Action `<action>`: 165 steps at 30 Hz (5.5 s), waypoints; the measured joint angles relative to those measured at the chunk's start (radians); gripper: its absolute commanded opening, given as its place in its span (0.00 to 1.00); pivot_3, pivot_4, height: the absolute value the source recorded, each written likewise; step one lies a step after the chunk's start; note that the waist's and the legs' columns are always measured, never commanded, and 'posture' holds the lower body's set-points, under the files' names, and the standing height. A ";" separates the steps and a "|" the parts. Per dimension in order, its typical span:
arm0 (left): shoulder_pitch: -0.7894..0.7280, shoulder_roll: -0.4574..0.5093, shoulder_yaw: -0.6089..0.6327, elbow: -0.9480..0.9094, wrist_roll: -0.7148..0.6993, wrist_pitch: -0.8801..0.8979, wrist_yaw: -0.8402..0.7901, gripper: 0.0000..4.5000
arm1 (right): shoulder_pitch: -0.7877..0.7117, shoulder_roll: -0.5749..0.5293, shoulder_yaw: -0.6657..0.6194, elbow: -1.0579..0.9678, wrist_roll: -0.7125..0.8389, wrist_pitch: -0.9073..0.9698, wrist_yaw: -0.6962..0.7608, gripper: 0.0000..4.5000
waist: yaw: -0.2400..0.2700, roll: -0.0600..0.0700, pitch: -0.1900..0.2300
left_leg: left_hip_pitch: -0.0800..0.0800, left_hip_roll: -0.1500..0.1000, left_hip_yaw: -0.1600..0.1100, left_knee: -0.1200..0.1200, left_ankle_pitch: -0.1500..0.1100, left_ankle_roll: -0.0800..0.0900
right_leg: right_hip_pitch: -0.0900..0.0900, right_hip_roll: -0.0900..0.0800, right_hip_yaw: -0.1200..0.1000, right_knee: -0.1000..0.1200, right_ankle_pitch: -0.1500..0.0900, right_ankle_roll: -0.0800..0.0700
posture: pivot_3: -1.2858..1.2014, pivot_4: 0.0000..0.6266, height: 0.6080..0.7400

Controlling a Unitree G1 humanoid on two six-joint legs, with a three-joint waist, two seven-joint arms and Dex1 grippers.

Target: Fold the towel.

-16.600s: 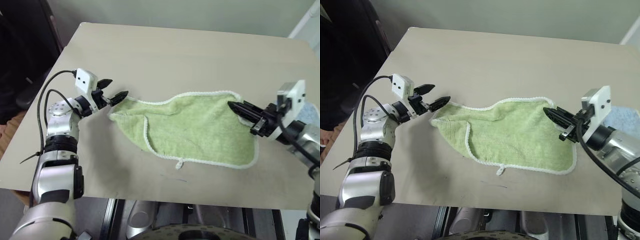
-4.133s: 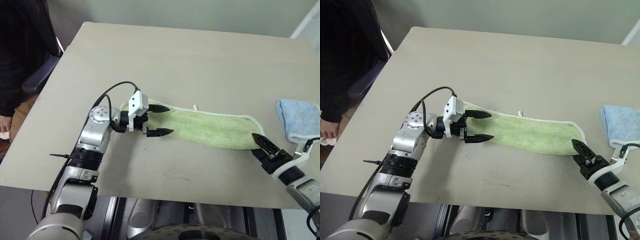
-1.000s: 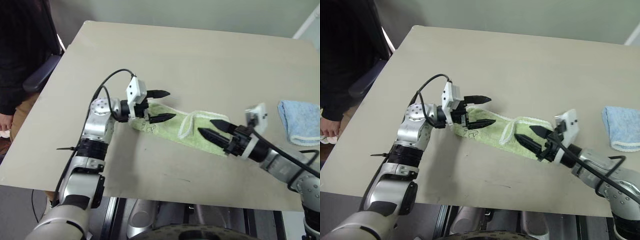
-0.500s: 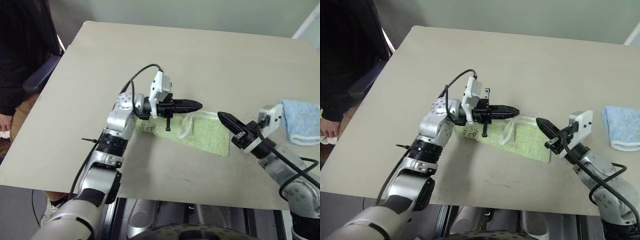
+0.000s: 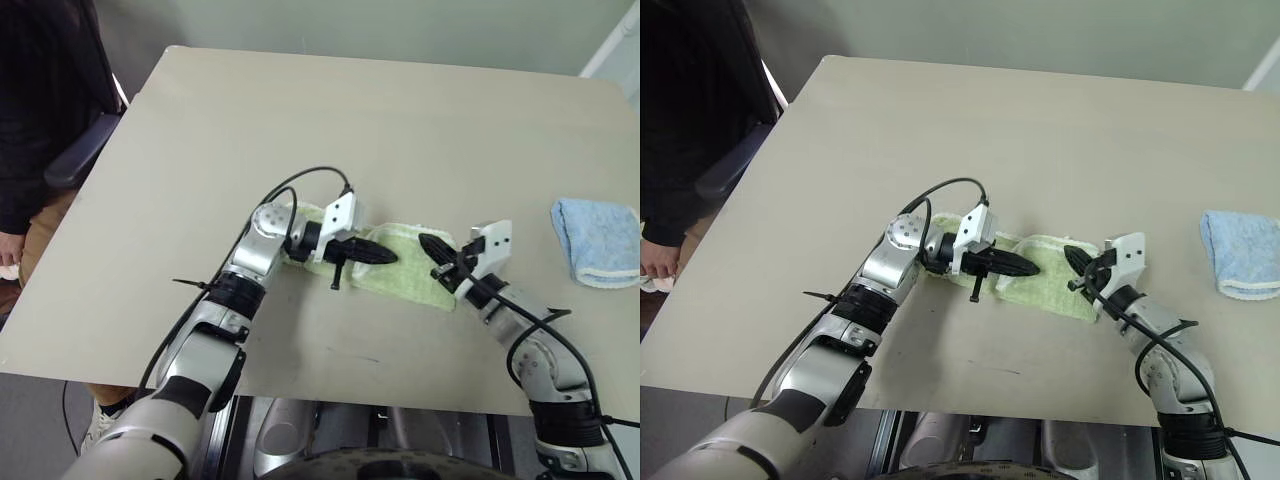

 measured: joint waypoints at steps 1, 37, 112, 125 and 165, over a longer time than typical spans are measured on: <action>0.003 0.006 -0.001 0.031 0.016 -0.018 0.007 0.01 | 0.000 0.005 0.009 0.007 -0.019 -0.006 0.000 0.00 | 0.000 0.000 0.000 | 0.000 0.000 0.000 0.000 0.000 0.000 | 0.000 0.000 0.000 0.000 0.000 0.000 | 0.52 0.24 0.95; -0.034 0.271 0.272 -0.321 -0.297 0.563 -0.023 0.52 | -0.003 -0.162 -0.210 -0.357 0.387 0.291 0.075 0.27 | -0.001 0.000 0.000 | 0.001 0.000 0.000 -0.003 0.000 -0.004 | 0.000 0.001 0.000 0.000 -0.006 -0.006 | 0.52 0.24 0.95; 0.116 0.283 0.831 -0.291 -0.811 1.575 0.873 0.00 | 0.056 -0.367 -0.170 -0.358 0.309 0.324 0.264 1.00 | 0.002 -0.007 0.003 | 0.015 0.000 -0.002 -0.018 0.010 -0.011 | 0.008 0.004 0.001 0.000 -0.016 -0.008 | 0.52 0.24 0.95; -0.054 0.268 0.337 -0.437 -0.732 1.373 0.454 0.00 | 0.131 -0.391 -0.255 -0.367 0.292 0.324 0.263 1.00 | 0.009 -0.008 0.003 | 0.013 0.000 -0.002 -0.018 0.008 -0.011 | 0.008 0.003 0.001 0.000 -0.015 -0.004 | 0.52 0.24 0.95; -0.123 -0.055 -0.119 -0.306 -0.372 1.059 0.078 0.97 | 0.303 -0.353 -0.429 -0.483 0.299 0.329 0.127 1.00 | 0.012 -0.009 0.003 | 0.008 -0.001 -0.002 -0.015 0.009 -0.006 | 0.007 0.002 0.002 -0.002 -0.014 0.012 | 0.52 0.24 0.95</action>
